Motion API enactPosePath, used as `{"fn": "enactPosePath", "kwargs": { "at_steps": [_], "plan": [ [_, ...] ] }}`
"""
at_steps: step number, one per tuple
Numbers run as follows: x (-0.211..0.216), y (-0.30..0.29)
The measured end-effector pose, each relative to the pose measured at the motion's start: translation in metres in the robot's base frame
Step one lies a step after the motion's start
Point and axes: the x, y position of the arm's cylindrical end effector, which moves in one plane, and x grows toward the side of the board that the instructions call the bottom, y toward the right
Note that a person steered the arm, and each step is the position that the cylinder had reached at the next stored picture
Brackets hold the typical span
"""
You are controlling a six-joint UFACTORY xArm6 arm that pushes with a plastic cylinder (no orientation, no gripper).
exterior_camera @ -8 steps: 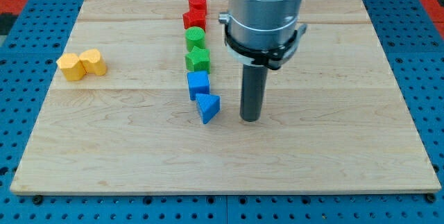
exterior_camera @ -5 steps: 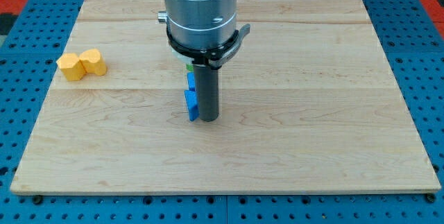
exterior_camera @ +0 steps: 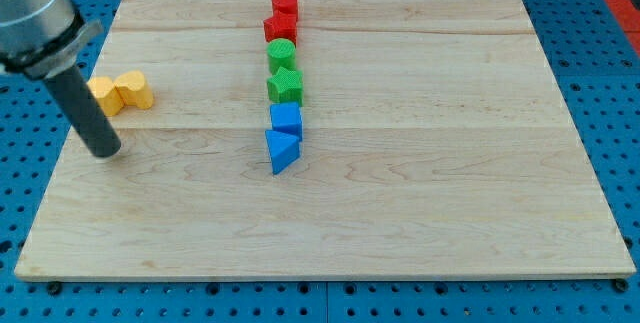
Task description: Push the yellow heart to the top of the red circle
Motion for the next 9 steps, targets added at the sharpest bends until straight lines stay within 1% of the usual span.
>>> {"fn": "enactPosePath", "kwargs": {
  "at_steps": [1,3,4,5,6,7,9],
  "plan": [
    [-0.032,0.009],
    [-0.102,0.045],
    [-0.127,0.045],
    [-0.116,0.071],
    [-0.083,0.049],
    [-0.089,0.015],
    [-0.155,0.019]
  ]
}}
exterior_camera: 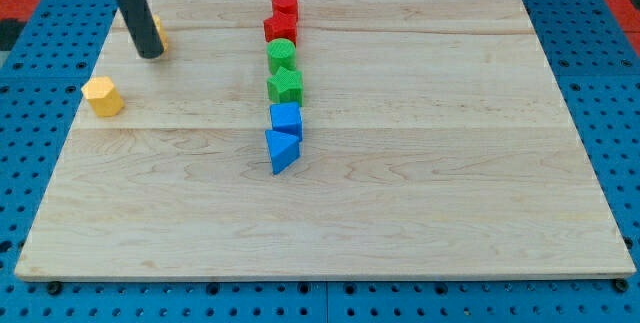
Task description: Push the yellow heart to the top of the red circle
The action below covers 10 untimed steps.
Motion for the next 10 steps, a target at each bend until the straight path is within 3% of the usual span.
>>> {"fn": "enactPosePath", "kwargs": {
  "at_steps": [2,4,6,7,8,10],
  "plan": [
    [-0.055,-0.005],
    [-0.056,-0.075],
    [-0.084,-0.016],
    [-0.085,-0.046],
    [-0.113,-0.028],
    [-0.110,0.072]
  ]
}}
